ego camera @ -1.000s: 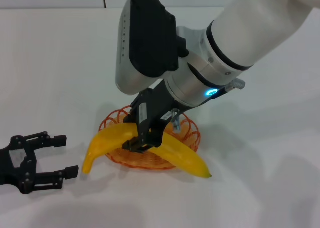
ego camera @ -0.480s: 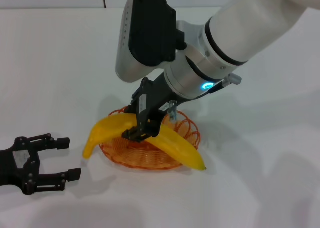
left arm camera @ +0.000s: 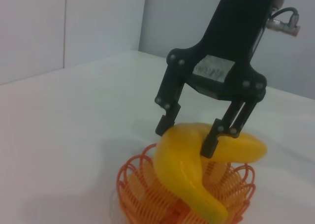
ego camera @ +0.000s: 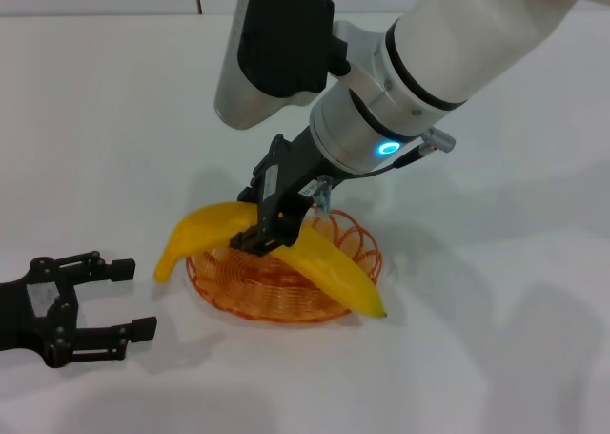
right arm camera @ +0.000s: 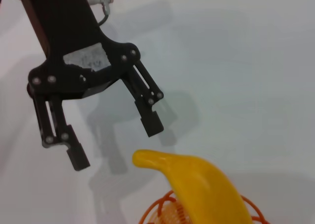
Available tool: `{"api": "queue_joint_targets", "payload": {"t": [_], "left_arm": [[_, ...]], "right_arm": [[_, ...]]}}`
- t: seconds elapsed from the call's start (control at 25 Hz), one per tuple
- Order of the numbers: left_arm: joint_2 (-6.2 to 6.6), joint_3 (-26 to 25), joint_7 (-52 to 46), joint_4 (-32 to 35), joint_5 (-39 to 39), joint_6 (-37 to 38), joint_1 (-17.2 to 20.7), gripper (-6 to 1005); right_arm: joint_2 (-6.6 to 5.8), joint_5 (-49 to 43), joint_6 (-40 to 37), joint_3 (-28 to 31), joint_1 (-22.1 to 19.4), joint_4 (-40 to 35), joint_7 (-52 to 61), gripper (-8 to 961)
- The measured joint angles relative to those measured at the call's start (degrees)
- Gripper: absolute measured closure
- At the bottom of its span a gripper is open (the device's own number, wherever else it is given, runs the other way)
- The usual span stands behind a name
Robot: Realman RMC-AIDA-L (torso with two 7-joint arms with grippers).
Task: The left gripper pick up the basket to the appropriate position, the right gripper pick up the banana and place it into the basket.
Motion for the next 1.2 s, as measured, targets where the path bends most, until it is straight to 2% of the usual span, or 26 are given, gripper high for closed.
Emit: {"api": "queue_joint_targets", "payload": {"t": [0.68,0.88,1.08,1.12,1.16,1.2], "left_arm": [[0.0,0.0,-0.1,0.0,0.0,0.0,-0.5,157],[0.0,0.0,-0.1,0.0,0.0,-0.1,-0.2,158],[0.06,0.0,-0.1,0.0,0.0,-0.1,-0.1,157],[0.06,0.0,-0.1,0.0,0.0,-0.1,-0.1,157],[0.07,0.0,-0.1,0.0,0.0,-0.1,0.0,157],[0.07,0.0,-0.1,0.0,0.0,-0.1,0.2,157]], "right_arm": [[0.1,0.0,0.0,-0.3,0.9,2.9,-0.6,391],[-0.13,0.2,-1.6,0.8,0.6,0.3,-0.2,161],[-0.49,-0.9,-8.3,6.1,-4.0,-9.3,-1.4,143],[-0.58,-1.1,-9.8,7.9,-5.8,-11.3,-2.4,140],[-0.68,-1.3,-12.4,11.8,-9.9,-15.0,-4.9,136],[-0.66,-1.1,-13.4,13.6,-12.0,-16.3,-6.4,133]]}}
